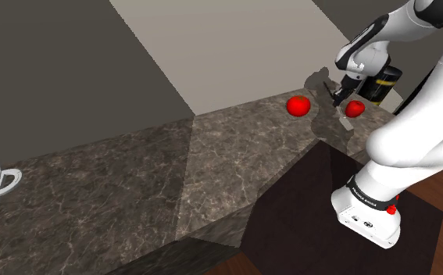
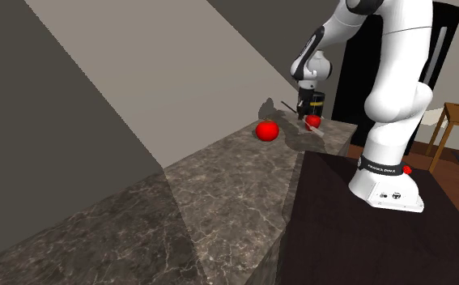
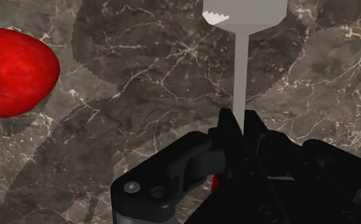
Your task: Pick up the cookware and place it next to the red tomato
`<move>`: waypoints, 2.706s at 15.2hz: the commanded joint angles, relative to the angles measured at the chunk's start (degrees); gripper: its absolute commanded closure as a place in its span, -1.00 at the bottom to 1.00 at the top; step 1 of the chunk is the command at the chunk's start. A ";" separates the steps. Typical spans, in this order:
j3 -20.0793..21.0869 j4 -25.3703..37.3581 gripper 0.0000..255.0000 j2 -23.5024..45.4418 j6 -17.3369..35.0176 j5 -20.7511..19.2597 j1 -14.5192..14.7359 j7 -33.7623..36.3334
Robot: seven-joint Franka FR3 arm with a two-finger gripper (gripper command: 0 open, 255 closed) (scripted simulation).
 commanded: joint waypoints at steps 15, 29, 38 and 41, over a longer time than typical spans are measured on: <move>5.15 0.58 1.00 11.56 10.22 9.25 -3.62 -7.08; 8.77 2.25 1.00 17.73 14.73 13.12 -6.41 -10.23; 6.42 0.86 -1.00 13.74 12.07 10.93 -4.66 -8.54; 4.40 -0.13 -1.00 10.21 9.58 8.60 -3.21 -6.82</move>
